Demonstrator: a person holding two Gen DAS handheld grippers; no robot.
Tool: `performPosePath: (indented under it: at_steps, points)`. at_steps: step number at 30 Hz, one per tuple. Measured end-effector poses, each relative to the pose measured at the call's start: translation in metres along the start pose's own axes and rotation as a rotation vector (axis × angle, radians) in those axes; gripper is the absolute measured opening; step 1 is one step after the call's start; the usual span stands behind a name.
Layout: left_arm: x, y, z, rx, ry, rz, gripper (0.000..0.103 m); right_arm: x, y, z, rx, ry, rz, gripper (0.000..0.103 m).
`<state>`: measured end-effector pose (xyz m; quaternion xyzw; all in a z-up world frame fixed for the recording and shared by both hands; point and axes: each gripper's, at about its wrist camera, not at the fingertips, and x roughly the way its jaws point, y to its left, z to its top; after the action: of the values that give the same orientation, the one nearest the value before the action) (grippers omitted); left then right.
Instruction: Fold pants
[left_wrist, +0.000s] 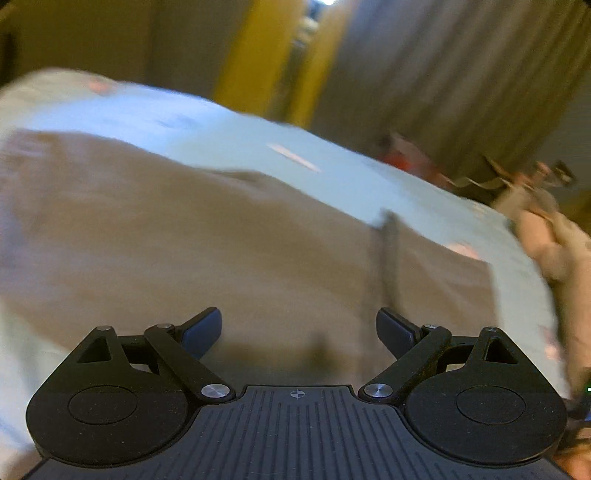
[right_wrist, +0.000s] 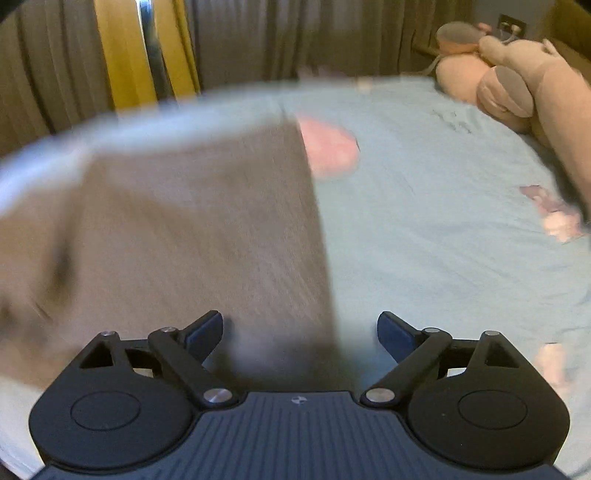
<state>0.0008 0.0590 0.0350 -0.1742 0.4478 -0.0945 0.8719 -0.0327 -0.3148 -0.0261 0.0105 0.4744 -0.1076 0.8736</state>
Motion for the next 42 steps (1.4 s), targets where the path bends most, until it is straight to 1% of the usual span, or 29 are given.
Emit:
performPosePath:
  at_steps: [1, 2, 3, 5, 6, 7, 8, 9, 10, 11, 12, 13, 14, 16, 17, 18, 20, 22, 23, 24, 27, 29, 31, 33, 38, 40, 42]
  points:
    - [0.01, -0.008, 0.003, 0.003, 0.034, -0.033, 0.096, -0.001, 0.0, 0.0, -0.015, -0.008, -0.015, 0.091]
    - [0.02, -0.017, 0.007, 0.012, 0.058, -0.05, 0.095, -0.011, -0.005, 0.0, 0.002, -0.038, 0.002, 0.091]
    - [0.028, -0.025, 0.009, 0.031, 0.062, -0.052, 0.094, -0.018, -0.01, 0.0, 0.02, -0.072, 0.003, 0.091]
    - [0.044, -0.041, 0.014, 0.079, 0.073, -0.054, 0.093, -0.03, -0.02, 0.001, 0.037, -0.155, -0.058, 0.093]
    - [0.052, -0.048, 0.017, 0.096, 0.082, -0.065, 0.091, -0.035, -0.024, 0.001, 0.025, -0.194, -0.094, 0.094]
    - [0.06, -0.054, 0.02, 0.108, 0.095, -0.079, 0.09, -0.039, -0.03, 0.001, 0.01, -0.237, -0.131, 0.097]
    - [0.069, -0.059, 0.023, 0.116, 0.115, -0.094, 0.089, -0.041, -0.036, 0.0, 0.0, -0.273, -0.153, 0.097]
    - [0.077, -0.062, 0.026, 0.118, 0.135, -0.104, 0.087, -0.043, -0.042, -0.002, -0.001, -0.303, -0.152, 0.097]
    - [0.088, -0.065, 0.028, 0.116, 0.158, -0.108, 0.085, -0.044, -0.049, -0.004, 0.017, -0.329, -0.122, 0.098]
    - [0.096, -0.067, 0.03, 0.114, 0.173, -0.103, 0.081, -0.043, -0.06, -0.003, 0.058, -0.34, -0.068, 0.098]
    - [0.105, -0.069, 0.032, 0.117, 0.188, -0.092, 0.077, -0.04, -0.072, -0.004, 0.118, -0.338, 0.006, 0.098]
    - [0.114, -0.071, 0.033, 0.122, 0.2, -0.083, 0.075, -0.034, -0.082, -0.003, 0.169, -0.327, 0.052, 0.098]
    - [0.12, -0.073, 0.031, 0.124, 0.212, -0.079, 0.071, -0.029, -0.091, -0.004, 0.221, -0.306, 0.074, 0.098]
    - [0.137, -0.074, 0.03, 0.11, 0.262, -0.094, 0.065, -0.022, -0.101, -0.006, 0.302, -0.26, 0.091, 0.098]
    - [0.143, -0.074, 0.029, 0.097, 0.284, -0.097, 0.062, -0.02, -0.105, -0.008, 0.33, -0.249, 0.109, 0.098]
    - [0.147, -0.072, 0.029, 0.088, 0.295, -0.091, 0.061, -0.019, -0.106, -0.01, 0.349, -0.246, 0.126, 0.098]
    - [0.153, -0.071, 0.028, 0.09, 0.286, -0.094, 0.057, -0.017, -0.106, -0.012, 0.36, -0.24, 0.145, 0.098]
    - [0.155, -0.07, 0.029, 0.092, 0.276, -0.115, 0.053, -0.015, -0.105, -0.012, 0.353, -0.223, 0.151, 0.098]
    - [0.156, -0.069, 0.029, 0.088, 0.276, -0.124, 0.045, -0.014, -0.105, -0.013, 0.35, -0.217, 0.159, 0.098]
    - [0.157, -0.067, 0.03, 0.077, 0.276, -0.127, 0.033, -0.012, -0.105, -0.014, 0.349, -0.214, 0.166, 0.098]
    - [0.16, -0.062, 0.031, 0.055, 0.275, -0.153, 0.022, -0.013, -0.103, -0.014, 0.348, -0.208, 0.186, 0.098]
    - [0.156, -0.063, 0.03, 0.061, 0.26, -0.154, 0.019, -0.011, -0.105, -0.014, 0.354, -0.19, 0.186, 0.098]
    - [0.147, -0.068, 0.029, 0.082, 0.232, -0.142, 0.018, -0.008, -0.106, -0.013, 0.363, -0.177, 0.187, 0.098]
    - [0.135, -0.072, 0.028, 0.107, 0.199, -0.15, 0.017, -0.008, -0.105, -0.014, 0.365, -0.179, 0.179, 0.098]
    - [0.109, -0.062, 0.035, 0.075, 0.17, -0.204, 0.017, -0.012, -0.097, -0.012, 0.313, -0.193, 0.151, 0.098]
    - [0.098, -0.058, 0.037, 0.098, 0.145, -0.191, 0.017, -0.014, -0.092, -0.011, 0.284, -0.194, 0.138, 0.098]
    - [0.09, -0.053, 0.04, 0.102, 0.125, -0.176, 0.017, -0.016, -0.088, -0.011, 0.257, -0.198, 0.128, 0.098]
